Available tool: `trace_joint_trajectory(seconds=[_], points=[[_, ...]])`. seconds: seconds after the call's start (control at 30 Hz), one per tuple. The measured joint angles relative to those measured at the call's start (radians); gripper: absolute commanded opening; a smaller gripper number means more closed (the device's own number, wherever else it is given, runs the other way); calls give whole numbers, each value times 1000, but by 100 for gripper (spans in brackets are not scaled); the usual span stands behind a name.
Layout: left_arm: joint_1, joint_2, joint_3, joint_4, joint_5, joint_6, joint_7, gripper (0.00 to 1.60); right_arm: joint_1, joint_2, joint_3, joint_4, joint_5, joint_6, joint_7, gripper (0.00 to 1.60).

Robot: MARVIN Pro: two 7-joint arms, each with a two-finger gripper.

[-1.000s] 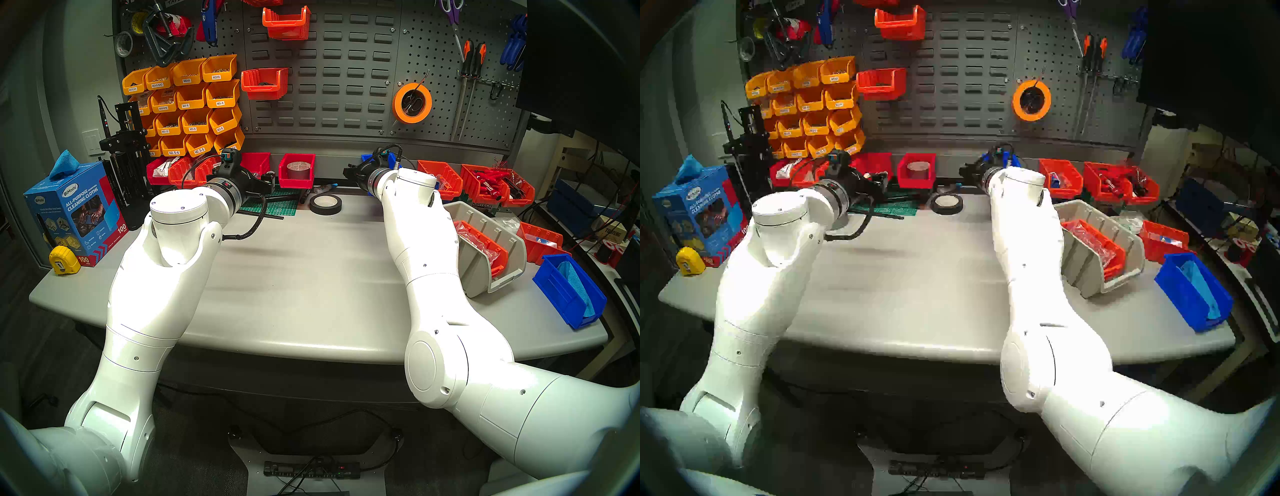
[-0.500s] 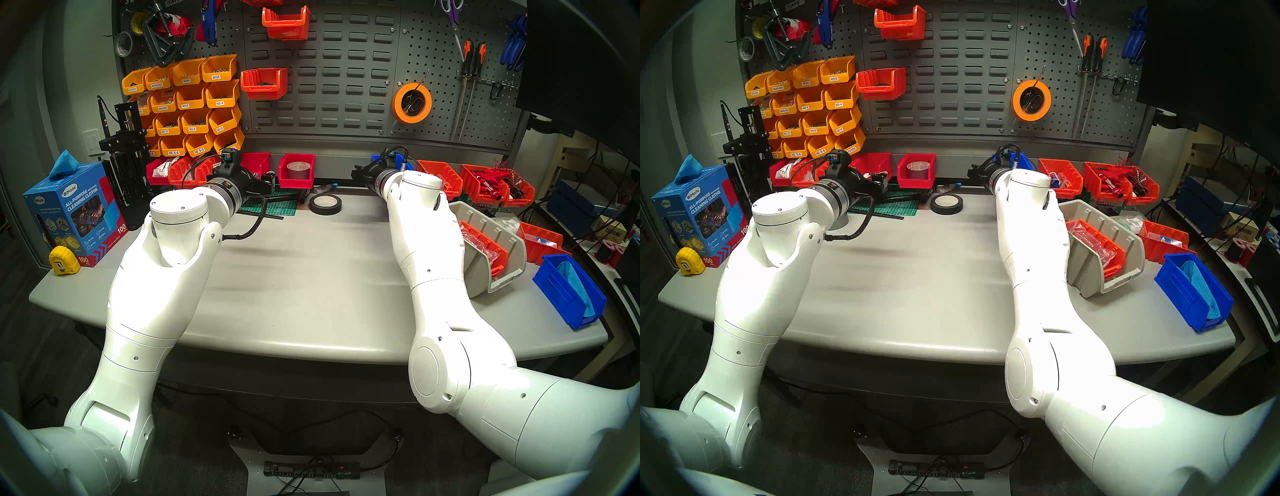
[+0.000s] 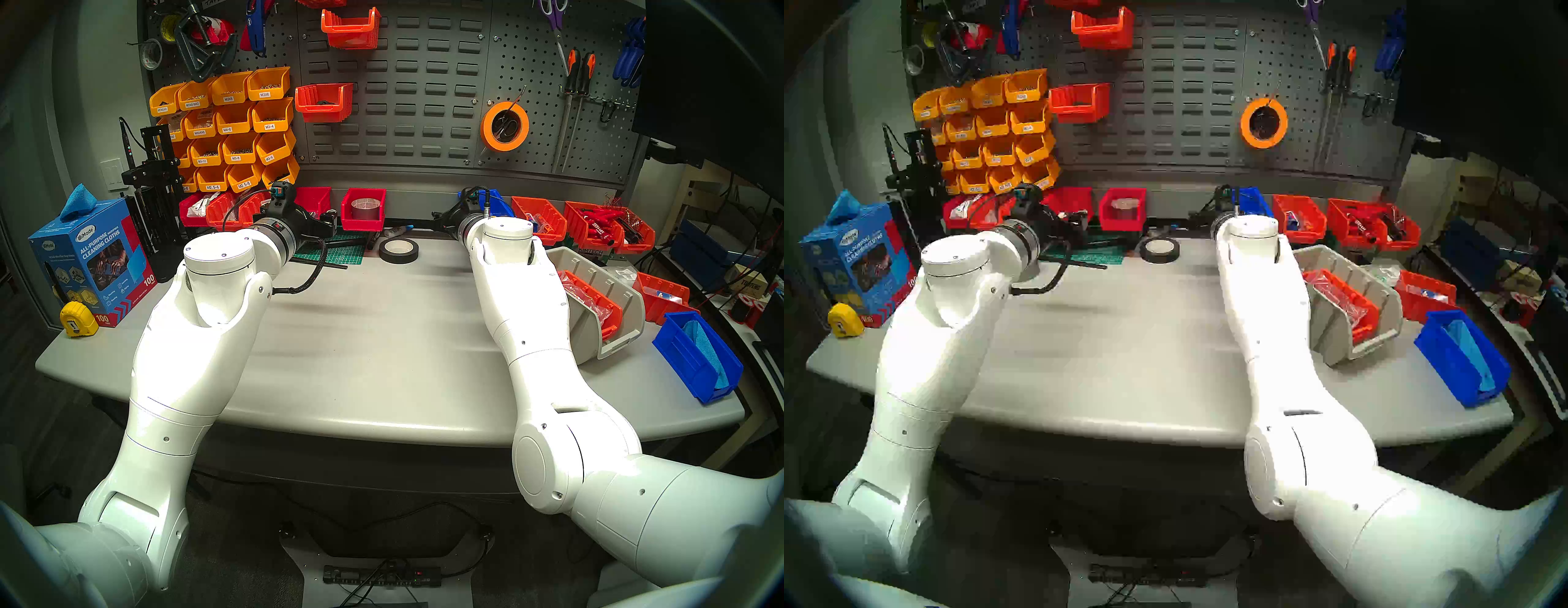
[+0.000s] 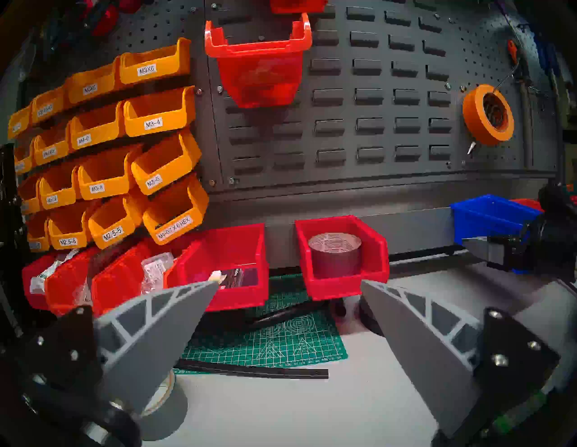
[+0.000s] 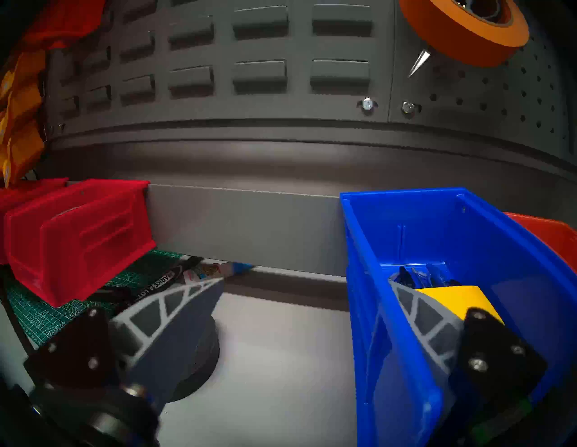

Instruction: Hang all the unorganized tool boxes onto the wall

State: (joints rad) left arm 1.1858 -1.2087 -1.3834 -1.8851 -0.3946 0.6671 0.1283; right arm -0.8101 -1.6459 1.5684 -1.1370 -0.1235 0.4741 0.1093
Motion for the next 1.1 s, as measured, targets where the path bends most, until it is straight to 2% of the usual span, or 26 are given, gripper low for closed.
trace_joint_trajectory(seconds=[0.7,0.9,1.1], points=[[0,3,1,0,-4,0,3,160,-1,0,22,0,15,-5,12,160],[0,4,2,0,-6,0,4,160,-1,-6,51,-5,27,-2,26,160],[0,5,2,0,-8,0,5,160,-1,-14,111,-16,26,3,35,160]])
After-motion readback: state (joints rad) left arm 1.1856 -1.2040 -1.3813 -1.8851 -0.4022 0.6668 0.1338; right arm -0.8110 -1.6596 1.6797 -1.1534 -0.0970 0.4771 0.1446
